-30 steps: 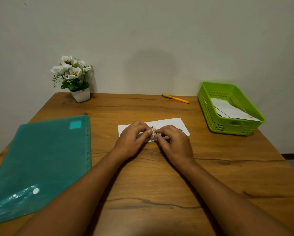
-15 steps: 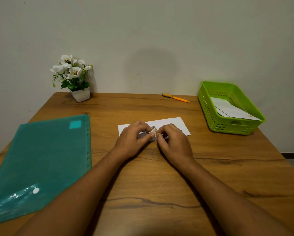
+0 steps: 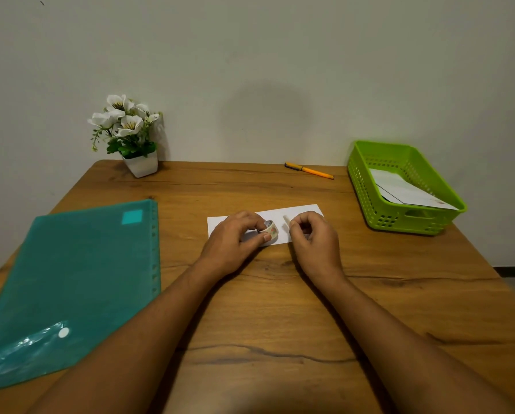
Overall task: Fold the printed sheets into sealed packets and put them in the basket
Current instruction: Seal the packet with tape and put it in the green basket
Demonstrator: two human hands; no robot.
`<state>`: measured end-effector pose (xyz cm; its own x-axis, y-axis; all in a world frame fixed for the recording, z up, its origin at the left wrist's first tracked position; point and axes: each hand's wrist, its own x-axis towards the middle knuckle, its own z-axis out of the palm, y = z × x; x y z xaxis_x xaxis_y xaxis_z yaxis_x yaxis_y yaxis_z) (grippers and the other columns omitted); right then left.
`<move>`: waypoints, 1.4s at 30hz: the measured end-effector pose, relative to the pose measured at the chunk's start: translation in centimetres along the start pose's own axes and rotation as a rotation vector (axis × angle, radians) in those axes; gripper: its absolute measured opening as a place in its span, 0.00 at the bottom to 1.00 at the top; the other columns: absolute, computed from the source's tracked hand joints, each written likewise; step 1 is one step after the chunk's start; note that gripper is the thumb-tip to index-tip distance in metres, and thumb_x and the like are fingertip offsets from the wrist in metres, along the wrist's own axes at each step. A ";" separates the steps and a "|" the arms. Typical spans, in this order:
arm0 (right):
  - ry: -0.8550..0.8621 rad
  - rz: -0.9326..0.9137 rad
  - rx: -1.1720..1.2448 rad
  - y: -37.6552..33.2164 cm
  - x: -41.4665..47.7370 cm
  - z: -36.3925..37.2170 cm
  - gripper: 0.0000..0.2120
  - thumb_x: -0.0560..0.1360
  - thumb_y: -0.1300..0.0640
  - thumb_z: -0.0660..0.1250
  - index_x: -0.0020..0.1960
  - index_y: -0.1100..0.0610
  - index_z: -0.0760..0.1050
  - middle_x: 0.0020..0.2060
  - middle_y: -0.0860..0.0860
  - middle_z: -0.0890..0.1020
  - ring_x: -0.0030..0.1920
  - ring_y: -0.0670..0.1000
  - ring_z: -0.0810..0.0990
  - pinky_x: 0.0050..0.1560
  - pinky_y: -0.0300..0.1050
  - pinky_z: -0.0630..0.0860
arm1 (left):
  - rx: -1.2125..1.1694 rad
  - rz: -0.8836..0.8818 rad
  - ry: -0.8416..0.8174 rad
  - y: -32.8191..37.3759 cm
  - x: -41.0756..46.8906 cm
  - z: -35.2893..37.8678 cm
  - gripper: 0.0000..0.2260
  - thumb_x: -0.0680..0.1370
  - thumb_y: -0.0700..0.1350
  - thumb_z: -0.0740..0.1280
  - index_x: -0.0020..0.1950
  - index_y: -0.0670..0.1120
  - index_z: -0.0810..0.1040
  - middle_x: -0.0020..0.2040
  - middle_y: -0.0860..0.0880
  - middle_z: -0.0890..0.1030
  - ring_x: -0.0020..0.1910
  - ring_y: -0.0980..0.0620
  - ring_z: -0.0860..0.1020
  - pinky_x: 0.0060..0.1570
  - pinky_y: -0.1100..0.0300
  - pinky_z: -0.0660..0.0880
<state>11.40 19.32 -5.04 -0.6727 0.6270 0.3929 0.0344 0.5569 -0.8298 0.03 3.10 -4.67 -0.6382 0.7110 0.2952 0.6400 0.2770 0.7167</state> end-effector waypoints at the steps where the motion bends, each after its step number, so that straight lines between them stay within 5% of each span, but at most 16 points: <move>1: 0.018 0.019 0.015 0.0 0.1 -0.1 0.09 0.78 0.59 0.70 0.41 0.49 0.78 0.39 0.43 0.81 0.40 0.42 0.77 0.38 0.31 0.70 | -0.004 -0.001 0.002 0.0 0.0 0.0 0.05 0.78 0.55 0.71 0.49 0.55 0.82 0.57 0.61 0.81 0.58 0.58 0.78 0.56 0.46 0.78; 5: 0.057 0.102 0.047 0.2 0.3 -0.2 0.10 0.78 0.61 0.70 0.41 0.49 0.78 0.37 0.43 0.80 0.37 0.39 0.76 0.35 0.30 0.69 | -0.031 -0.016 0.023 0.1 -0.1 0.0 0.02 0.78 0.51 0.73 0.48 0.55 0.83 0.57 0.60 0.82 0.57 0.59 0.78 0.56 0.47 0.78; 11: -0.001 0.206 -0.077 1.3 3.8 -1.3 0.06 0.80 0.54 0.67 0.44 0.50 0.79 0.41 0.47 0.83 0.41 0.48 0.81 0.39 0.47 0.78 | -0.051 -0.036 0.045 0.2 -0.2 -0.1 0.03 0.78 0.51 0.73 0.51 0.55 0.84 0.57 0.59 0.83 0.57 0.58 0.80 0.55 0.47 0.79; 19: -0.041 0.127 -0.170 3.0 4.6 -1.5 0.05 0.79 0.54 0.67 0.45 0.50 0.80 0.42 0.46 0.82 0.43 0.46 0.78 0.38 0.43 0.71 | -0.180 -0.176 0.123 0.7 2.5 -1.3 0.04 0.79 0.50 0.72 0.52 0.52 0.86 0.52 0.58 0.84 0.50 0.60 0.80 0.50 0.55 0.79; 28: -0.032 0.113 -0.118 3.6 4.7 -1.5 0.06 0.78 0.55 0.68 0.42 0.50 0.79 0.38 0.45 0.80 0.38 0.44 0.75 0.35 0.41 0.68 | 0.402 -0.228 0.203 -1.6 12.7 -2.3 0.09 0.81 0.52 0.70 0.58 0.52 0.84 0.57 0.51 0.82 0.52 0.50 0.76 0.48 0.52 0.76; 35: -0.037 0.108 -0.105 3.8 4.7 -1.6 0.07 0.77 0.56 0.69 0.40 0.50 0.76 0.33 0.44 0.77 0.34 0.44 0.73 0.33 0.40 0.65 | 0.522 -0.207 0.233 -4.0 15.1 -0.7 0.09 0.80 0.51 0.70 0.59 0.51 0.82 0.59 0.50 0.81 0.59 0.47 0.77 0.51 0.50 0.77; 38: -0.036 0.104 -0.089 3.9 4.7 -1.6 0.07 0.78 0.55 0.69 0.41 0.50 0.77 0.34 0.44 0.77 0.34 0.44 0.73 0.33 0.39 0.66 | 0.429 -0.254 0.358 -2.7 14.1 0.0 0.13 0.79 0.52 0.70 0.62 0.51 0.79 0.61 0.49 0.77 0.62 0.47 0.74 0.53 0.50 0.77; 42: -0.017 0.112 -0.087 4.0 4.8 -1.5 0.07 0.78 0.55 0.69 0.42 0.50 0.77 0.34 0.45 0.78 0.34 0.44 0.73 0.35 0.41 0.67 | 0.091 -0.252 0.279 1.8 10.6 2.5 0.04 0.79 0.51 0.70 0.51 0.52 0.82 0.47 0.55 0.82 0.46 0.54 0.81 0.44 0.54 0.78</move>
<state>9.42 25.38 -5.85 -0.6736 0.6788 0.2924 0.1732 0.5296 -0.8304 -4.53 12.70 -1.86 -0.8640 0.4136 0.2870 0.4760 0.4854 0.7334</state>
